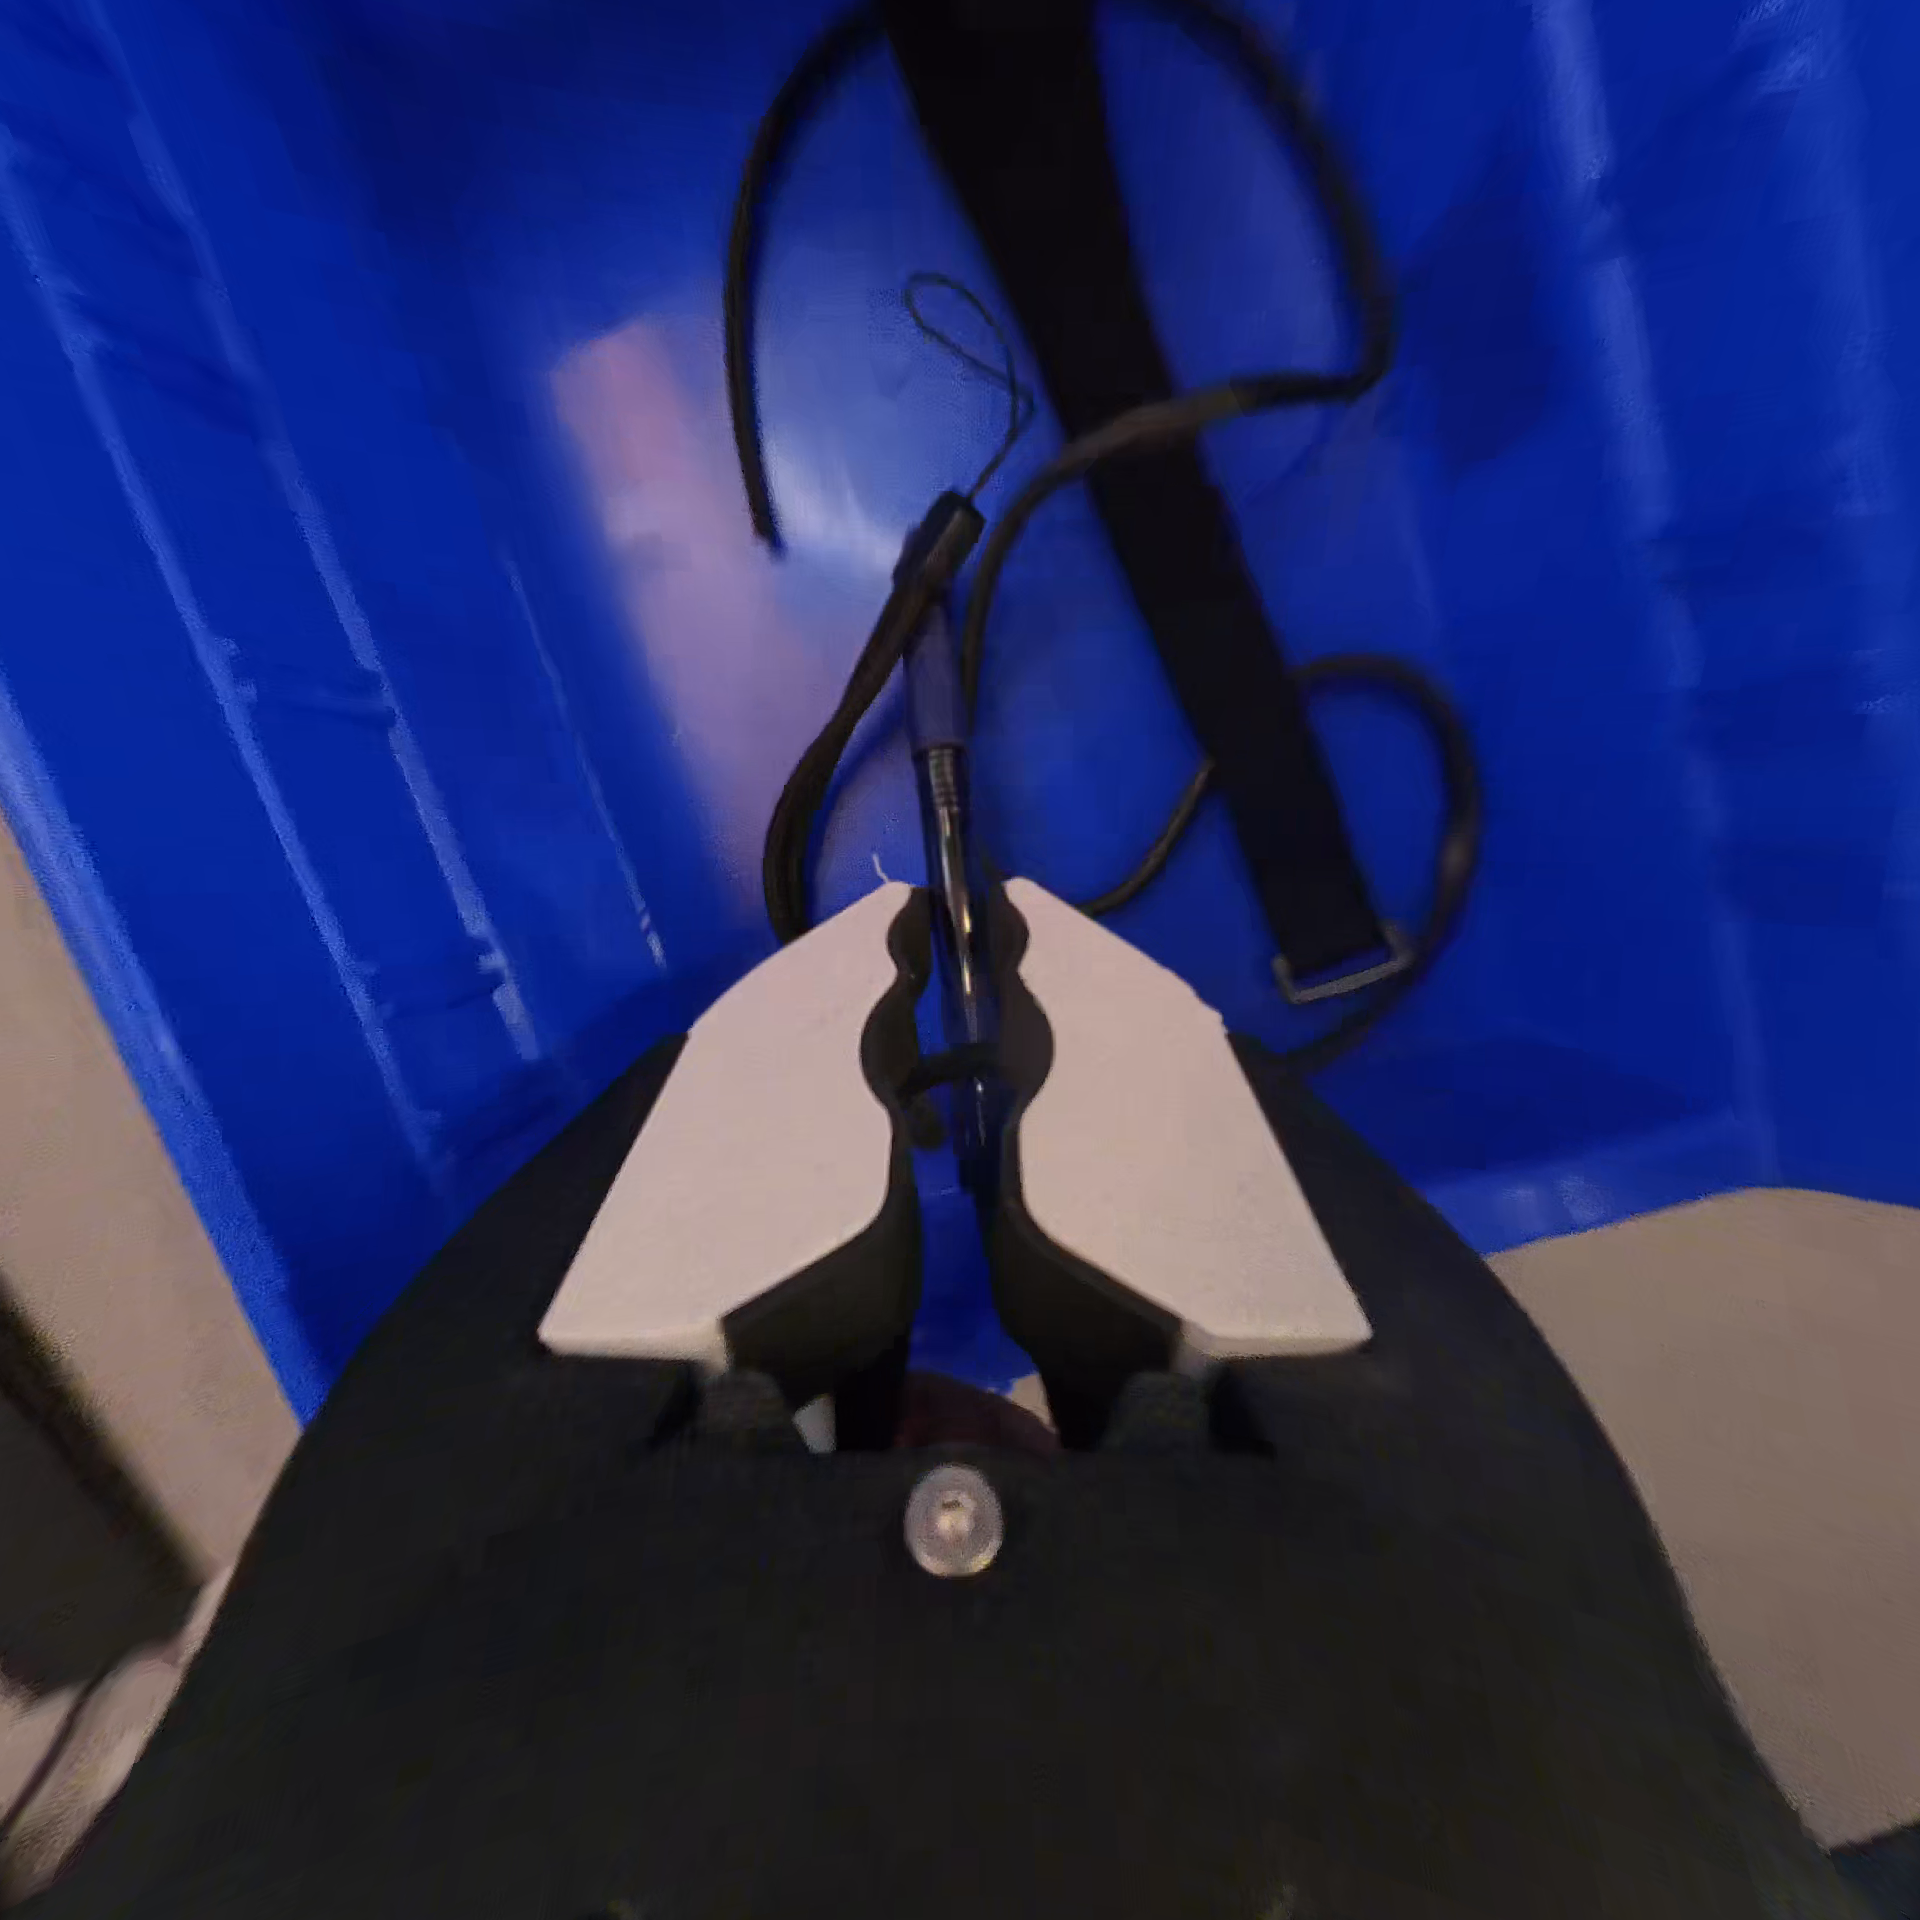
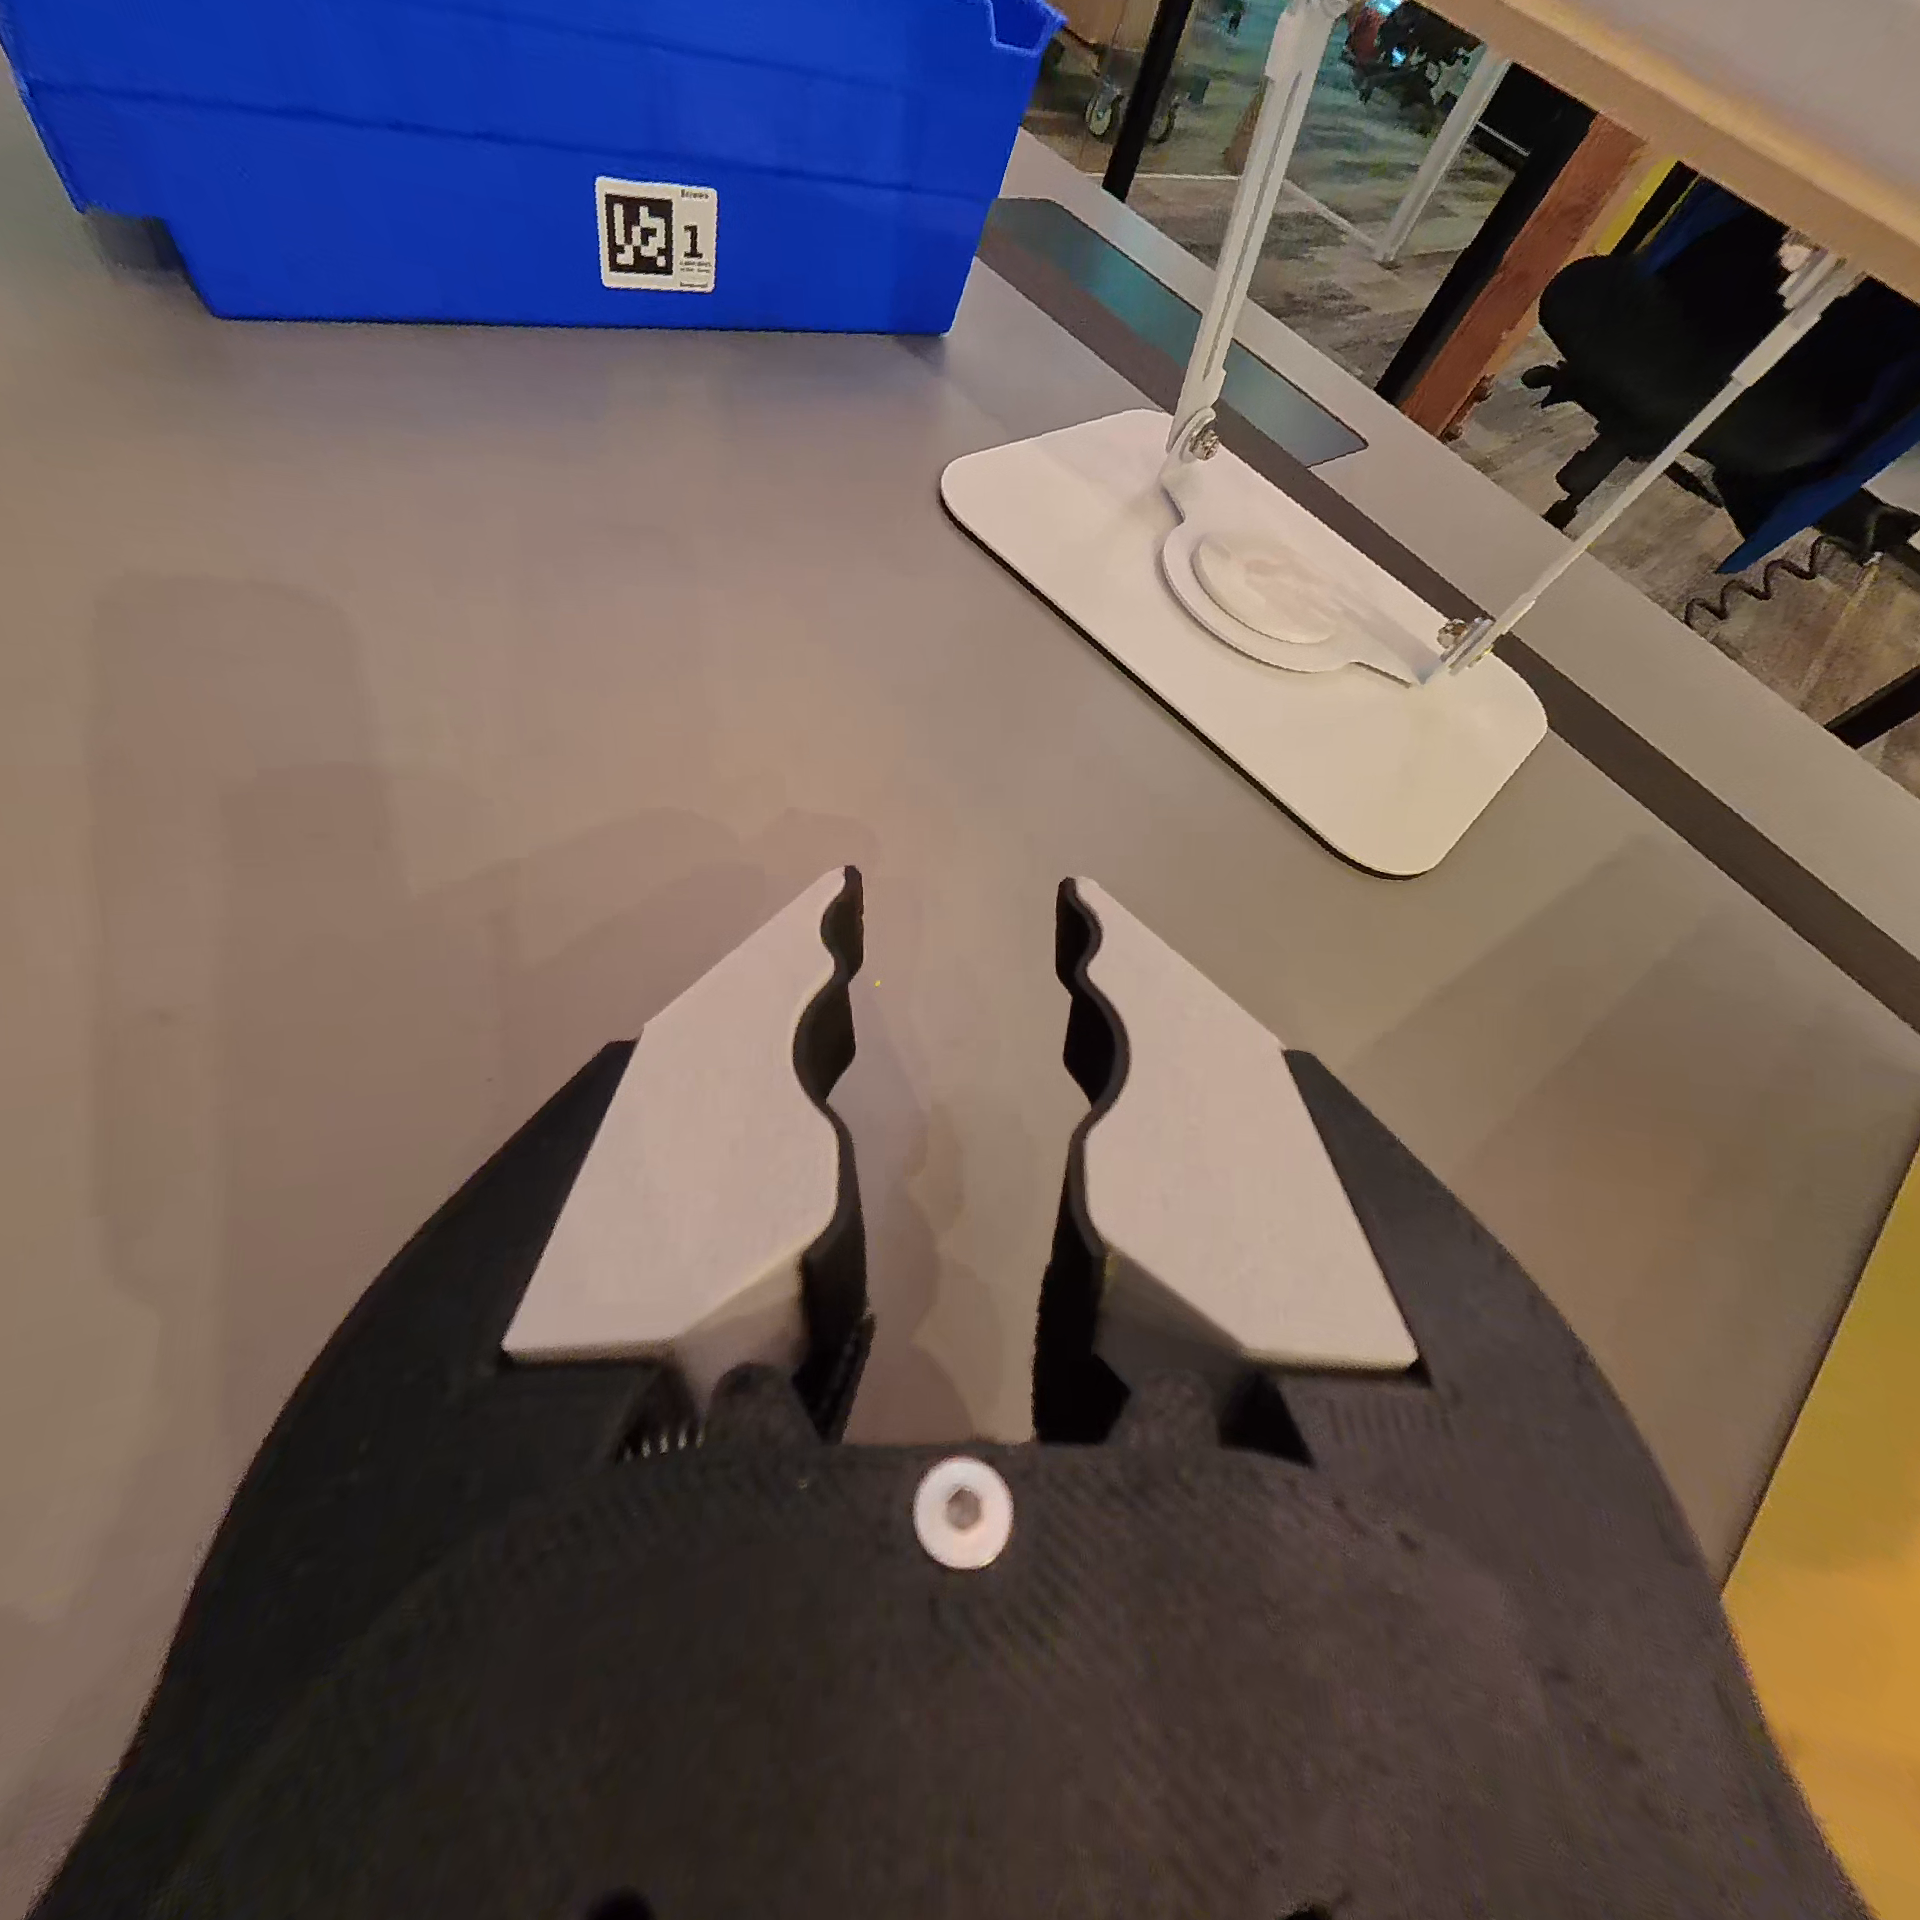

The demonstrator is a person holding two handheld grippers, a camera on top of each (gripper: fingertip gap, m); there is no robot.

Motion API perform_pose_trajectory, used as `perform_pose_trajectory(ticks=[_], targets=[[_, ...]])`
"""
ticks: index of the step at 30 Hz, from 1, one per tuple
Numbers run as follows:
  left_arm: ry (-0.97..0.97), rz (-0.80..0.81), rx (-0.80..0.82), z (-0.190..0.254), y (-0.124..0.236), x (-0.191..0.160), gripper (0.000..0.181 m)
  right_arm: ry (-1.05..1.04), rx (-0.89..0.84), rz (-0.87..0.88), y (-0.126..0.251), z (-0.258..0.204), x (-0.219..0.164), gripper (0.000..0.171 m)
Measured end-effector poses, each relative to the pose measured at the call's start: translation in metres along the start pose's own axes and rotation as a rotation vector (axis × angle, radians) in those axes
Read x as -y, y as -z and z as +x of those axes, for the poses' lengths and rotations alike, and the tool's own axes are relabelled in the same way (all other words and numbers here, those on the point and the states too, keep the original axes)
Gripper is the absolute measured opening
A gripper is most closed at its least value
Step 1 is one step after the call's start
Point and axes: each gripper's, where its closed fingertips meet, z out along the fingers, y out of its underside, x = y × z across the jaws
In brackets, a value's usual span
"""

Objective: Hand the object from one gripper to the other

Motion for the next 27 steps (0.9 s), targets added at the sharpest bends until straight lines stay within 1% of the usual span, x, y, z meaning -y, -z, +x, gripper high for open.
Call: perform_pose_trajectory(ticks=[2, 3, 4, 5, 7, 9, 11, 12, 15, 17, 19, 23, 25, 27], targets=[[0.012, 0.183, -0.134, 0.014, 0.015, 0.021, 0.012, 0.014, 0.0, -0.01, -0.001, -0.001, -0.001, 0.034], [0.074, 0.22, -0.155, 0.011, 0.019, 0.025, 0.012, 0.019, 0.0, -0.017, -0.002, -0.002, -0.002, 0.034], [0.088, 0.229, -0.145, 0.007, 0.021, 0.024, 0.011, 0.025, 0.0, -0.024, -0.003, -0.003, -0.003, 0.034], [0.078, 0.241, -0.154, 0.007, 0.023, 0.025, 0.011, 0.031, 0.0, -0.028, -0.004, -0.003, -0.003, 0.034], [0.095, 0.319, -0.232, 0.016, 0.032, 0.034, 0.011, 0.04, 0.0, -0.033, -0.004, -0.004, -0.004, 0.033], [0.072, 0.356, -0.226, 0.016, 0.036, 0.038, 0.011, 0.046, 0.002, -0.045, -0.006, -0.005, -0.005, 0.033], [0.046, 0.442, -0.283, 0.026, 0.047, 0.049, 0.01, 0.057, 0.005, -0.052, -0.007, -0.006, -0.006, 0.033], [0.053, 0.469, -0.292, 0.027, 0.05, 0.053, 0.01, 0.061, 0.007, -0.054, -0.007, -0.007, -0.006, 0.033], [0.028, 0.538, -0.229, 0.023, 0.058, 0.064, 0.011, 0.066, 0.009, -0.057, -0.008, -0.008, -0.006, 0.033], [0.005, 0.627, -0.231, 0.026, 0.073, 0.075, 0.011, 0.066, 0.009, -0.049, -0.007, -0.008, -0.005, 0.033], [0.007, 0.722, -0.171, 0.017, 0.087, 0.085, 0.011, 0.061, 0.008, -0.042, -0.007, -0.007, -0.004, 0.034], [0.085, 0.933, -0.277, 0.015, 0.124, 0.101, 0.01, 0.039, 0.014, -0.003, -0.005, -0.007, 0.002, 0.038], [0.126, 1.053, -0.395, 0.018, 0.144, 0.106, 0.01, 0.012, 0.023, 0.041, -0.003, -0.007, 0.01, 0.043], [0.183, 1.128, -0.474, 0.016, 0.156, 0.109, 0.01, -0.021, 0.044, 0.086, 0.001, -0.008, 0.021, 0.043]])
